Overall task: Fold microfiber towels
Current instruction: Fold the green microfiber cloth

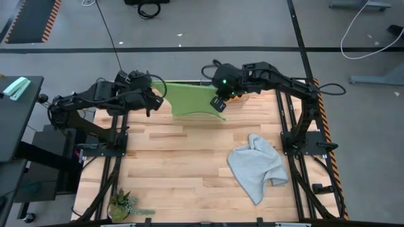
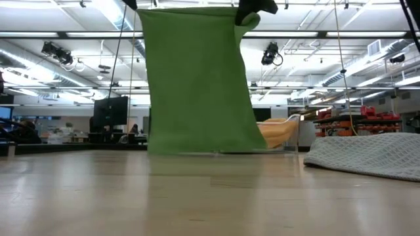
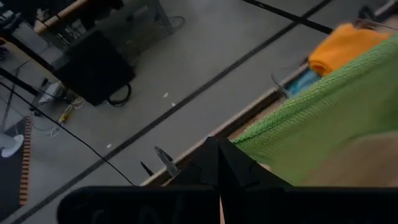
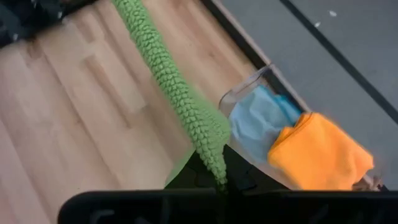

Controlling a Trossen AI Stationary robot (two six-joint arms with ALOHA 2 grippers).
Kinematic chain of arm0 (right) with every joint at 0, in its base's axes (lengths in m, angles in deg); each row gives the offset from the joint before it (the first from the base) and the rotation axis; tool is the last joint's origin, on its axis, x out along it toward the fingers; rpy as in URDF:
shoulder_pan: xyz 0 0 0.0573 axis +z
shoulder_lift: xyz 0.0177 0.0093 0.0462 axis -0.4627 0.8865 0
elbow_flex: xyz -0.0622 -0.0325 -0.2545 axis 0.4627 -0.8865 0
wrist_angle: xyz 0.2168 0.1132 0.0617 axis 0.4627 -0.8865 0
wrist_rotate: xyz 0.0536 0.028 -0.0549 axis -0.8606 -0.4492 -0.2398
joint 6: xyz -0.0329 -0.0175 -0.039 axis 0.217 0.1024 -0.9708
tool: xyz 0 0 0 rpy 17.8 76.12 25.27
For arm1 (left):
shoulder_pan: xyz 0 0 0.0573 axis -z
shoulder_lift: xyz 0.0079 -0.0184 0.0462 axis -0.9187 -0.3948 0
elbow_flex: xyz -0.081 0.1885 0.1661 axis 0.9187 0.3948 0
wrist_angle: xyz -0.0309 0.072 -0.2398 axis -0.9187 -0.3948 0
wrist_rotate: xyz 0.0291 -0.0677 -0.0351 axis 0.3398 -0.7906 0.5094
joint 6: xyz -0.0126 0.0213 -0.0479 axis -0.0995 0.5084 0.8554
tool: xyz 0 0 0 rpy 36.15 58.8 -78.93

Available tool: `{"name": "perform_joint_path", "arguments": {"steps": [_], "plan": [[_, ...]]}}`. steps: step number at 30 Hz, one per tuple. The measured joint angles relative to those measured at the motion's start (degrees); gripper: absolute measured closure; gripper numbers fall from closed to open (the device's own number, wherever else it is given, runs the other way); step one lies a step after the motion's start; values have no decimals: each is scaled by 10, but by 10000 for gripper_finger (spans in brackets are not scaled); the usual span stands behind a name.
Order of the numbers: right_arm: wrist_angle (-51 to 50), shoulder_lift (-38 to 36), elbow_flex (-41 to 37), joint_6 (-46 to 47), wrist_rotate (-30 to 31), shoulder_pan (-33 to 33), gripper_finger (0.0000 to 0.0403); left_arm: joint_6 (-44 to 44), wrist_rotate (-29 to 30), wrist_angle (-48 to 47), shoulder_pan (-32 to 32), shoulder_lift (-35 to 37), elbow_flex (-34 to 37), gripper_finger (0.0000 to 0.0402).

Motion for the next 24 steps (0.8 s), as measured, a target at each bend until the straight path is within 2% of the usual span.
{"name": "perform_joint_path", "arguments": {"steps": [5,10,14,20,24], "plan": [[6,0,-58,33,-16,45,403,87,-22,-78,31,-18,-1,401],[23,0,-136,62,-32,107,403,134,-72,-79,78,-21,33,401],[29,0,-187,91,-30,154,403,198,-116,-71,120,-21,102,401],[91,0,-244,128,-47,215,403,318,-167,-71,211,-23,193,401],[119,-1,-306,158,-90,249,403,439,-197,-90,294,-24,248,401]]}}
